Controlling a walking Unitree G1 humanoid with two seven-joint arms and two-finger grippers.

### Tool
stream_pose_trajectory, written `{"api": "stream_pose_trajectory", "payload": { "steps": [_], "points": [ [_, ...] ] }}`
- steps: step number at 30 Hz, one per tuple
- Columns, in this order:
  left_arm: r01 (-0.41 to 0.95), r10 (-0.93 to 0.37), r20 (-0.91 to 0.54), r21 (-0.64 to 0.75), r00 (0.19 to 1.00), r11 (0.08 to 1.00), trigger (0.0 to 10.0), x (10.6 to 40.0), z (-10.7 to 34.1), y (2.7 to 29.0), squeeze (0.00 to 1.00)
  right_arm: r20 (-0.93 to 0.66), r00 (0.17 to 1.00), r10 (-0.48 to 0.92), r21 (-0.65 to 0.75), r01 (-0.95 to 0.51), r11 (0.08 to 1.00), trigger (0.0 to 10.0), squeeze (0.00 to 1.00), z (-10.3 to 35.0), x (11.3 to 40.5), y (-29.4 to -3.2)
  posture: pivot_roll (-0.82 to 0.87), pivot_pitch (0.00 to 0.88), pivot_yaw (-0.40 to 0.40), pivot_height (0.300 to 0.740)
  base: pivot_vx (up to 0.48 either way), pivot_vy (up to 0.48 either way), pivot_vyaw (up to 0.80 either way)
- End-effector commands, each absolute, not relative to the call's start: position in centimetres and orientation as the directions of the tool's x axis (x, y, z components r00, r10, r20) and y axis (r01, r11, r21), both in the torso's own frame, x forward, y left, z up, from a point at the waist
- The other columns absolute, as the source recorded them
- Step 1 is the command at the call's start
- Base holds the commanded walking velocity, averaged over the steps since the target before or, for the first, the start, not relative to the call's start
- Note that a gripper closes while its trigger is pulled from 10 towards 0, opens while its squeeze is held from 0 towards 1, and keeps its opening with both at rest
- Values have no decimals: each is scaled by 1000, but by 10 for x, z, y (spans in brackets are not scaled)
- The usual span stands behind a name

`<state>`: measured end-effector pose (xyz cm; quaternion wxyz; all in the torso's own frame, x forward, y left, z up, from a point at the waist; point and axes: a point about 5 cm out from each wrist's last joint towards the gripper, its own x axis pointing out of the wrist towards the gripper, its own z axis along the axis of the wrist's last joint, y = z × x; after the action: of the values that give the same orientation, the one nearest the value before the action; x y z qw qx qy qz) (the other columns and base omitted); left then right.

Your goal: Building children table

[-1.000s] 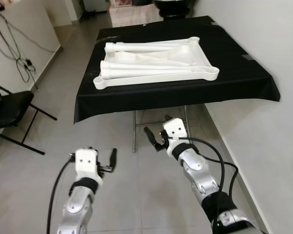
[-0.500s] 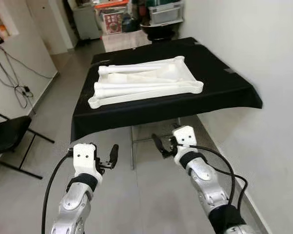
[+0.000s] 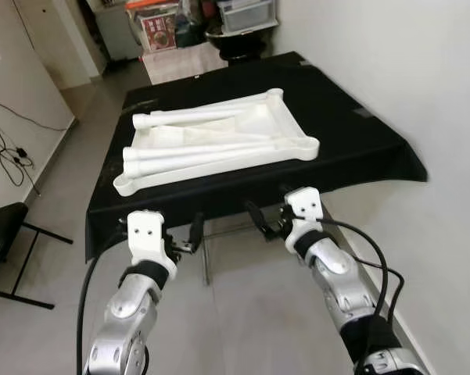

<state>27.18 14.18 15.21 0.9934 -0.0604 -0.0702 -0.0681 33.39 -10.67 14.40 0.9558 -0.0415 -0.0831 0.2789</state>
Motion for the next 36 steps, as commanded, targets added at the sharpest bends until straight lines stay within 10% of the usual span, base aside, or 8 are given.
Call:
{"api": "stream_pose_trajectory", "payload": {
  "steps": [1,14,36],
  "points": [
    [100,-92,107,-78,990,992,10000,271,147,154,0,137,787,601,-93,-594,799,10000,0,144,329,-90,-32,0,120,740,307,0,800],
    [116,-111,90,-54,990,992,10000,272,146,152,0,139,606,783,-259,-741,619,10000,0,184,329,-74,-27,0,115,740,294,0,308],
    [209,-204,77,-66,976,976,10000,268,146,134,0,36,644,764,-326,-715,618,10000,0,212,345,-91,-30,0,112,740,270,0,109]
  ]
}}
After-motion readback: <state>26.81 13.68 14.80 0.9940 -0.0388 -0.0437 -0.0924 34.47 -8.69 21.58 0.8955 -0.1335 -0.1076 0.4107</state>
